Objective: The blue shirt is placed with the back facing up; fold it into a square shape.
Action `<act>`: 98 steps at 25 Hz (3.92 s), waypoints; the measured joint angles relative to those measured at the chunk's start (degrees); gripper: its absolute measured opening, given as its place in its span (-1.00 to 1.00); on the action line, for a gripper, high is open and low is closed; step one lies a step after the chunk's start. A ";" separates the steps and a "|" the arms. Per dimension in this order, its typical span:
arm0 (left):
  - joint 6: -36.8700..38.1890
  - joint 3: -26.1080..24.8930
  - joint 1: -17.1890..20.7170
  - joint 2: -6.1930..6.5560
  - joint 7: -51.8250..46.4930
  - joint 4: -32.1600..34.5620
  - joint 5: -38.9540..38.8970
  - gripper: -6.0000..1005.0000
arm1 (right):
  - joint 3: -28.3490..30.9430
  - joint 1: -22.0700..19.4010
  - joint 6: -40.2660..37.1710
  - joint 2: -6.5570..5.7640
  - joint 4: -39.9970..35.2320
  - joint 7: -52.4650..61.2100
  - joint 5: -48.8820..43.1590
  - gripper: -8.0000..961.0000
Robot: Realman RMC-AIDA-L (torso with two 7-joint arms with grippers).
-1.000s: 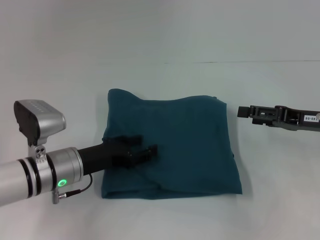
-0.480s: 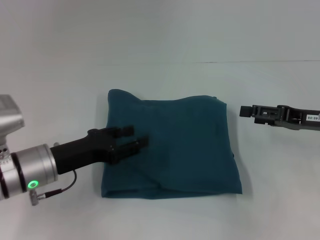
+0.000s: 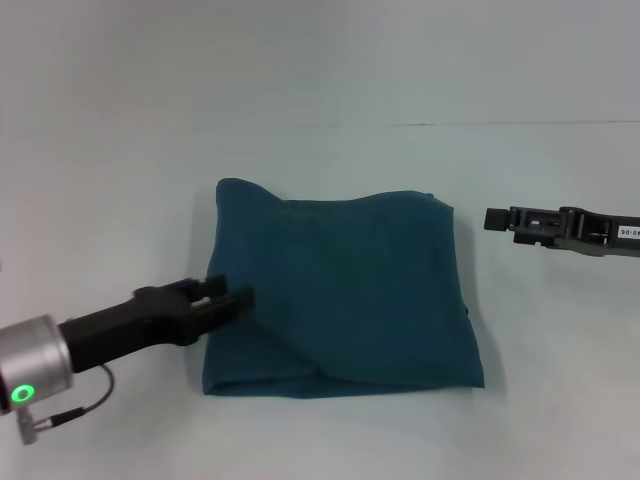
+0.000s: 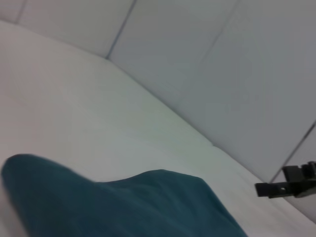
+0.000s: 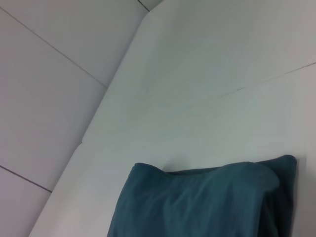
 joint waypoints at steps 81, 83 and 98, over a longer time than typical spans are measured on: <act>1.00 -0.59 -0.07 0.77 -0.10 4.89 14.12 -0.91 | 0.06 0.00 -0.42 -0.20 -0.10 0.00 0.11 0.91; 1.11 -0.68 -0.02 0.77 -0.11 4.92 14.77 -0.91 | 0.10 -0.03 -0.41 -0.20 -0.09 -0.03 0.11 0.91; 2.97 -2.71 -0.22 1.47 -0.22 5.65 17.49 -0.89 | 0.13 -0.08 -0.48 -0.29 -0.09 -0.09 0.11 0.91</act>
